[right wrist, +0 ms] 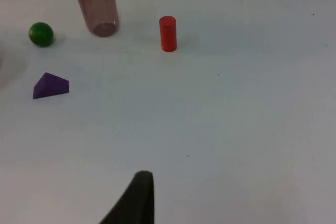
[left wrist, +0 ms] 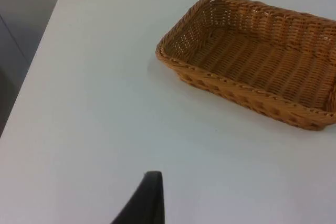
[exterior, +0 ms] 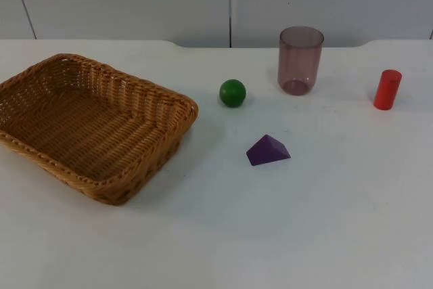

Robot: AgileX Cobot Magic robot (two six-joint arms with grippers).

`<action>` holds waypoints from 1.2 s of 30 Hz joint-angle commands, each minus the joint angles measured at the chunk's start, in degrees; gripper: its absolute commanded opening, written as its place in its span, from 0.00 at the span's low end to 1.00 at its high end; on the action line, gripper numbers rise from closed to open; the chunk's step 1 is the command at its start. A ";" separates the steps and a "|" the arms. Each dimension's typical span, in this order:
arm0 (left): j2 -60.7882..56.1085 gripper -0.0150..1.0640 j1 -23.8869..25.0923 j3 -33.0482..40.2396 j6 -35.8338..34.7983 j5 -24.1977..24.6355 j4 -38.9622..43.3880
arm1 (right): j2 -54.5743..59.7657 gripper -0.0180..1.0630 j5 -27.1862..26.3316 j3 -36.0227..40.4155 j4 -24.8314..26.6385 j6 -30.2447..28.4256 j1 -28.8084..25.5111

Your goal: Pick up the basket with the left hand and place the triangular block into the basket with the right hand.

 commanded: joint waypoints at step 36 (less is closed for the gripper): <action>69.19 0.98 -0.38 -25.96 -9.11 -25.49 -4.50 | 52.41 0.98 -25.78 -28.13 -6.12 5.32 0.01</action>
